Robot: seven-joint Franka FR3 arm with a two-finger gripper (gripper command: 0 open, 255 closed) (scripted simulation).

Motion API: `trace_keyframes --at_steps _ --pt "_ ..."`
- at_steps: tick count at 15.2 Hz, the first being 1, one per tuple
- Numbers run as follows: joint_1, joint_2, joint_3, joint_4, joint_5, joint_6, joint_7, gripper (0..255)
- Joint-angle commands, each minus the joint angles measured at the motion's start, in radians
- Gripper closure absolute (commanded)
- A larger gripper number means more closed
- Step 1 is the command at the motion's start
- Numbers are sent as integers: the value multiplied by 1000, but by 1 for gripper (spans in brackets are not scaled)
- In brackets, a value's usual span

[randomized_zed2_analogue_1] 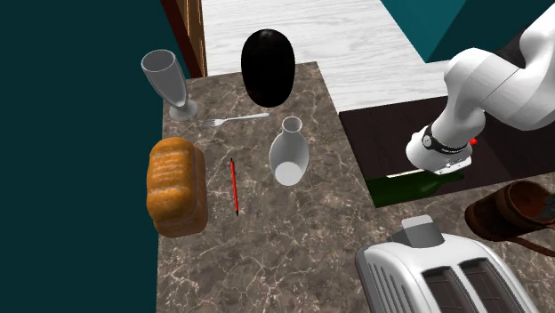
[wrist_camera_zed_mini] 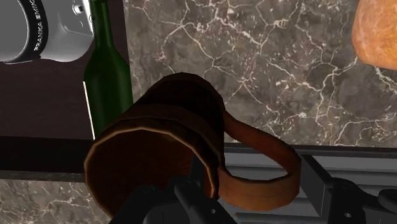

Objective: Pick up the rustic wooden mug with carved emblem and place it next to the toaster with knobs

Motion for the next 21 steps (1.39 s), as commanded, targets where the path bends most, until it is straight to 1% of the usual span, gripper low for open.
trace_keyframes --at_steps 1,13,15,21 --pt "2 5 15 -23 11 29 -1 255" --pt "10 55 109 -142 81 201 -3 255" --pt "8 76 136 -166 99 247 -4 255" --pt "8 76 136 -166 99 247 -4 255"
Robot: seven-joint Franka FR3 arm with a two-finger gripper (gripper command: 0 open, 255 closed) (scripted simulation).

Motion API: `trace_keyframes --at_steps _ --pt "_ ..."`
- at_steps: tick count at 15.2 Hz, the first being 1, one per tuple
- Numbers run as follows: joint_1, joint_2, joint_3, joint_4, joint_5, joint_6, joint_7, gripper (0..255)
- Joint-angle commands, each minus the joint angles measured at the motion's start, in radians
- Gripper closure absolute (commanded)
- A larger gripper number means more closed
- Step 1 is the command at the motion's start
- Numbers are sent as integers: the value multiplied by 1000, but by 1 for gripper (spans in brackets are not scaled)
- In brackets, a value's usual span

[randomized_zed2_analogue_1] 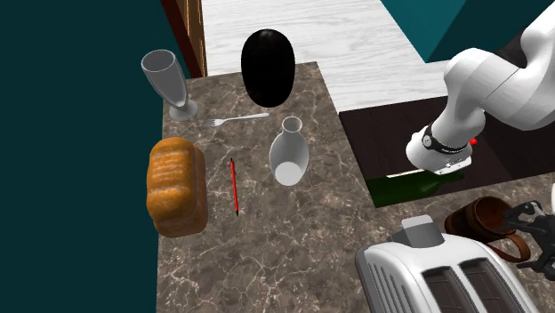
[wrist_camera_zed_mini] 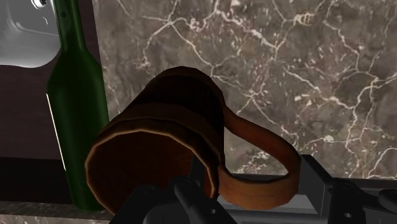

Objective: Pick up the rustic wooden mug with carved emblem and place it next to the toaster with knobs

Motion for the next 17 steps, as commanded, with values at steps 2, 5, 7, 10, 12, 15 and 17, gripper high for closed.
trace_keyframes --at_steps 2,5,7,10,12,15,17 --pt "0 0 0 0 0 0 0 255" --pt "0 0 0 0 0 1 0 0" --pt "0 0 0 0 0 1 0 0" --pt "6 -38 -44 42 -28 -80 4 0" --pt "8 -63 -79 83 -52 -148 9 0" --pt "8 -63 -79 83 -52 -148 9 0" --pt "8 -63 -79 83 -52 -148 9 0"
